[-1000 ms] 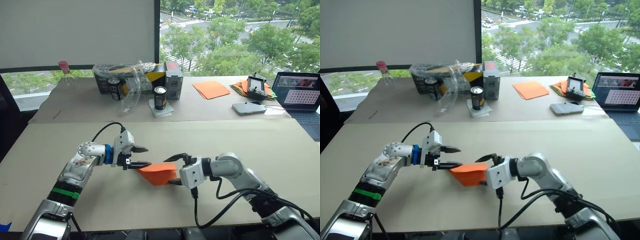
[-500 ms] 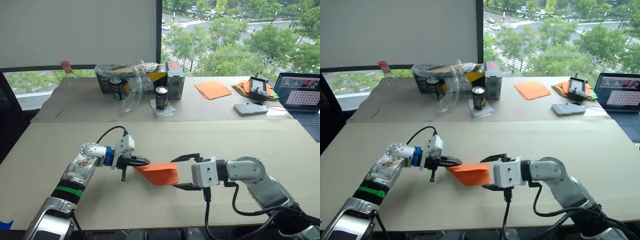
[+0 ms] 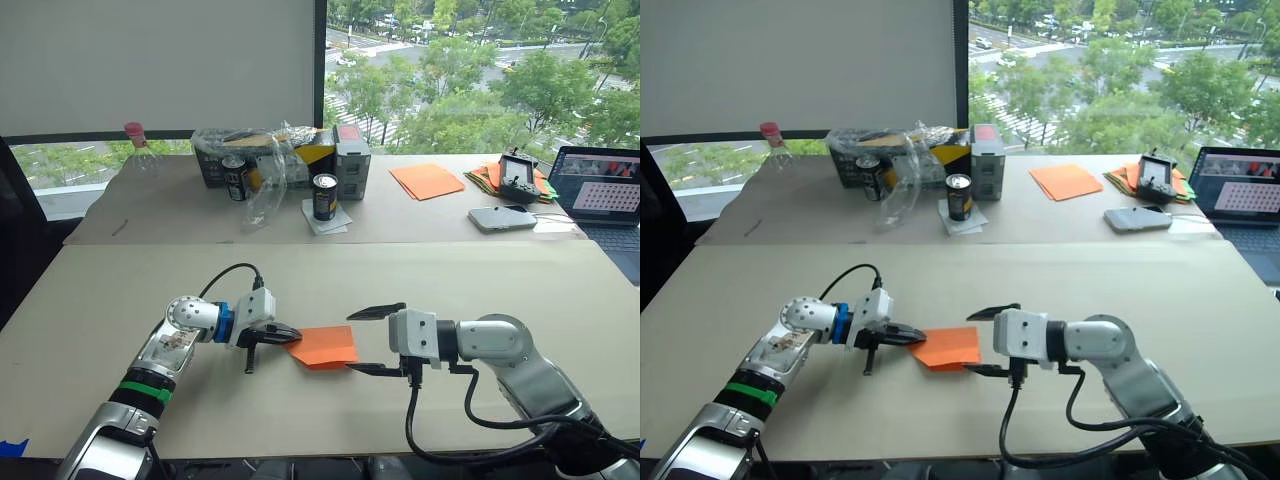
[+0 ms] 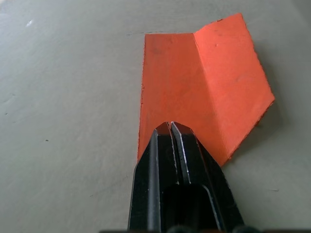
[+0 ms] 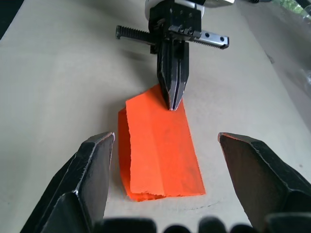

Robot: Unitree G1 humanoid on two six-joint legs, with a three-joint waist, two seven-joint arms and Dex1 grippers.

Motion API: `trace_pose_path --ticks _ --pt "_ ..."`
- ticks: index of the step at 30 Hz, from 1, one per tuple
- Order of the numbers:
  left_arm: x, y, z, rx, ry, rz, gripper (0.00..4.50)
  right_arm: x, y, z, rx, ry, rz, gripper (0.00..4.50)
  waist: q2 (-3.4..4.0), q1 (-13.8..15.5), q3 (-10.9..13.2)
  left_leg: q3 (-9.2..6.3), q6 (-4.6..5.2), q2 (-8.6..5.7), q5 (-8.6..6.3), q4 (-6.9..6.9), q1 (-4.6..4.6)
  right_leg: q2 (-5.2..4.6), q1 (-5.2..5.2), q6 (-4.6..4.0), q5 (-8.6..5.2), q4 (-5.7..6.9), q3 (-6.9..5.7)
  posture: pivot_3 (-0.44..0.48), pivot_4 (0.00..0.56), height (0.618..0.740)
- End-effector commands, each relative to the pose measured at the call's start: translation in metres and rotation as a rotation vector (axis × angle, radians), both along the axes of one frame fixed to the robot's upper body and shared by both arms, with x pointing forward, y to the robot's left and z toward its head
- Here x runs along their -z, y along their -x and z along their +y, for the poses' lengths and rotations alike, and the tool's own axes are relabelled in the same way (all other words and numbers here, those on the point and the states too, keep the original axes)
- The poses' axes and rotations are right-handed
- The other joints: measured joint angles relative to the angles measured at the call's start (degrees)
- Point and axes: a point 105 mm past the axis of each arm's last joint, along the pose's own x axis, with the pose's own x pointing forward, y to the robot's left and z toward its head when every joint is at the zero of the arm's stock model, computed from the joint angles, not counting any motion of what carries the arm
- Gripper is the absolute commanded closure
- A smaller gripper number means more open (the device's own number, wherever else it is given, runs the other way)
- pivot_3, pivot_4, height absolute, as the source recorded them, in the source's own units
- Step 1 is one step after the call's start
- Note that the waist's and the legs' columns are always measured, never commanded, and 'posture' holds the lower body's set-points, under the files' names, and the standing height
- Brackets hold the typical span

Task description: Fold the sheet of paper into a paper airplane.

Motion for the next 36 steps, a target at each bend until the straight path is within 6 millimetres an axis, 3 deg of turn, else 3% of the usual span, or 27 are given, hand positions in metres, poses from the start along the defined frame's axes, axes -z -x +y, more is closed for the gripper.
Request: trace_pose_path --ticks 1,12,13,20,23,31,36 --pt "0.015 0.006 0.006 -0.019 -0.043 0.051 4.46 0.008 -0.001 0.002 -0.024 0.018 -0.028 0.7 0.0 0.01 0.0 0.0 0.0 0.0 0.0 0.0 0.0 0.0 0.0 0.0 0.0 0.01 0.0 0.0 0.15 0.67" --pt "0.018 0.016 0.006 -0.036 -0.049 0.047 4.46 0.013 -0.022 0.004 -0.003 -0.001 -0.017 0.7 0.01 -0.08 0.0 0.0 0.0 0.01 0.0 0.0 0.01 0.02 0.0 0.0 0.0 0.01 0.0 0.0 0.15 0.67" --pt "0.017 0.015 0.005 -0.037 -0.047 0.046 4.5 0.012 -0.023 0.004 -0.004 -0.004 -0.016 1.21 0.01 -0.02 0.0 -0.01 0.0 0.01 0.0 0.0 0.01 0.02 0.0 0.0 0.0 0.01 -0.01 0.0 0.15 0.67" --pt "0.015 0.013 0.006 -0.05 -0.048 0.038 4.5 0.011 -0.021 0.003 -0.032 -0.016 0.035 3.64 0.01 0.04 0.0 -0.01 -0.01 0.0 0.0 0.0 0.01 0.01 0.0 0.0 0.0 0.01 -0.01 0.0 0.15 0.67" --pt "0.014 0.012 0.006 -0.047 -0.051 0.034 4.5 0.015 -0.017 0.003 -0.053 -0.008 0.075 4.48 0.01 0.04 0.0 -0.01 0.0 0.0 0.0 0.01 0.01 0.01 0.01 0.0 0.0 0.01 -0.01 0.0 0.15 0.67" --pt "0.007 0.013 -0.002 -0.004 -0.023 0.054 4.5 0.018 -0.015 0.007 -0.008 -0.065 0.281 4.48 0.01 0.03 0.0 -0.02 0.0 0.01 0.0 0.01 0.01 0.01 0.0 0.0 0.0 0.02 -0.01 0.0 0.15 0.67" --pt "0.009 0.011 -0.001 0.005 -0.052 0.049 4.5 0.014 -0.024 0.007 0.017 -0.099 0.394 4.48 0.01 0.02 0.0 -0.02 -0.01 0.01 0.0 0.01 0.01 0.01 0.01 0.0 0.0 0.01 -0.01 0.0 0.15 0.67"
